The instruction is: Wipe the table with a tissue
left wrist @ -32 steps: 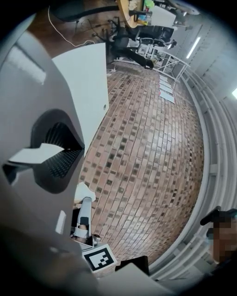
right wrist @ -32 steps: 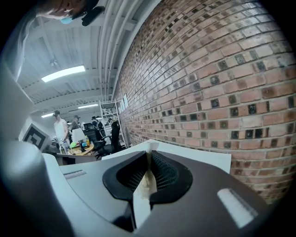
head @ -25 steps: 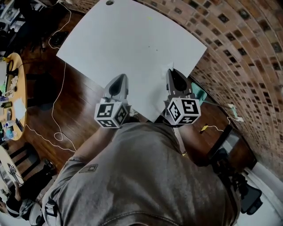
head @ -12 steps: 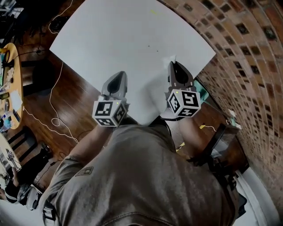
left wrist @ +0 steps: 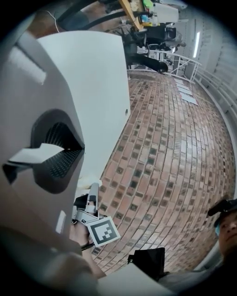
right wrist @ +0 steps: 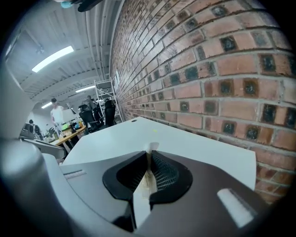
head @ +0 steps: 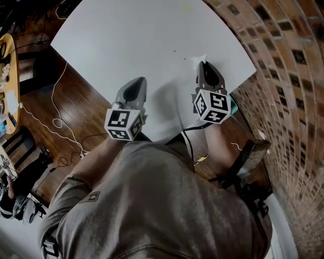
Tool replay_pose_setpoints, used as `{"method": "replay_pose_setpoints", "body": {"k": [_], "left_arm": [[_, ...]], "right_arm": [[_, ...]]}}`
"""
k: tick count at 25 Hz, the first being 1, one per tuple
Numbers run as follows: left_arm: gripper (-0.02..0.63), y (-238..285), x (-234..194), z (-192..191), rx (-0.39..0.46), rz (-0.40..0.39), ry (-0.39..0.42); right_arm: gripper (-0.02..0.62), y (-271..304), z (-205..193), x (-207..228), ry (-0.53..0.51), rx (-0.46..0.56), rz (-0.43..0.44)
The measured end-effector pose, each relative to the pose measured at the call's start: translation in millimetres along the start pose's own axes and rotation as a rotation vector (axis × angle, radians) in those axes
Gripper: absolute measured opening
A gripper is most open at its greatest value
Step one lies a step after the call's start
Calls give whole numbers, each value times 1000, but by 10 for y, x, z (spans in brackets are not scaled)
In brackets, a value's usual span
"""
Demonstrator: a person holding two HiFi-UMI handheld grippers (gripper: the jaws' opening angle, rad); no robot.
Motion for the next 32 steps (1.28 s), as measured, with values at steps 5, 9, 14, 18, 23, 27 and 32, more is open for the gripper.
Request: {"method": "replay_pose_setpoints", "body": {"k": [5,9,14,18,23,27,32], "left_arm": [[2,48,-74,4,-13,16,-13],[2,8,-123,2,-16,41,-25],[2,-38,-138,-28,-23,57,-37],[2,-61,-153,-26,-14,60,-39],[2,-118,-177,-28,-1,73,-49],[2,-171,-206,-37,10,90,-51],[2,-250,-230,-53,18,106,-64]], "right_arm": [[44,284,-67,108,-31,-73,-19],[44,457,-119,147,-67,-122,-38],[44,487,-130,177,-106,-146,-56],[44,497,-135,129,-110,-158,-50],[43,531,-162,11,-116,-175,-20],[43,558,-194,-64,-129,-189,-1],[43,569,-244,-189,-151,-209,26]]}}
Point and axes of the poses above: the fingertips, and each gripper's own axes: y forward along the fingers, x to its right, z out of its top, the point moved 7 cm from there along -y, backward along the fingers
